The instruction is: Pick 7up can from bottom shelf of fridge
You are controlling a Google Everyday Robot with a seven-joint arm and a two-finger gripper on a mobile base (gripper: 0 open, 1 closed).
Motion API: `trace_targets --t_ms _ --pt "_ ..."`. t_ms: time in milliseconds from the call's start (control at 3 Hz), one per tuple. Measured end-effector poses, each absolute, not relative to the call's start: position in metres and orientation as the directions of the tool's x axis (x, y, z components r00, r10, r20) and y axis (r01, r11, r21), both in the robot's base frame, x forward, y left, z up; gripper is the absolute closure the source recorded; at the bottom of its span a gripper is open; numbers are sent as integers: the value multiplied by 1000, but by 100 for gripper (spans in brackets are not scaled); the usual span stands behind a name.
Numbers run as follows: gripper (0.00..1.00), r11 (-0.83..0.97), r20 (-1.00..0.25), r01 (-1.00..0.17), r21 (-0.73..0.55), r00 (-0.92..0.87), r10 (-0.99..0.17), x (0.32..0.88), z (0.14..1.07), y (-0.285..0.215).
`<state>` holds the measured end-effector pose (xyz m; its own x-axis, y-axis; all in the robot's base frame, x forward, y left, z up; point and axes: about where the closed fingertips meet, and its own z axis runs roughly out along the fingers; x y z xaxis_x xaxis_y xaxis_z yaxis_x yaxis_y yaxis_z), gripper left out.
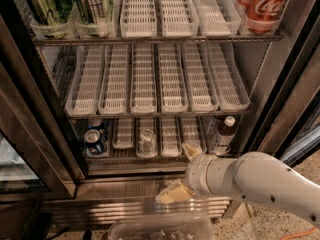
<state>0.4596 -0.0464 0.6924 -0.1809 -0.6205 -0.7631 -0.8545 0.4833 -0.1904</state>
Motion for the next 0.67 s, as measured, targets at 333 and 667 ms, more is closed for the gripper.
trace_targets --t_ms 333,667 --pt "0 521 -775 -829 -205 -187 -603 461 684 -40" --pt "0 572 -795 -795 -201 -208 -570 460 660 -18"
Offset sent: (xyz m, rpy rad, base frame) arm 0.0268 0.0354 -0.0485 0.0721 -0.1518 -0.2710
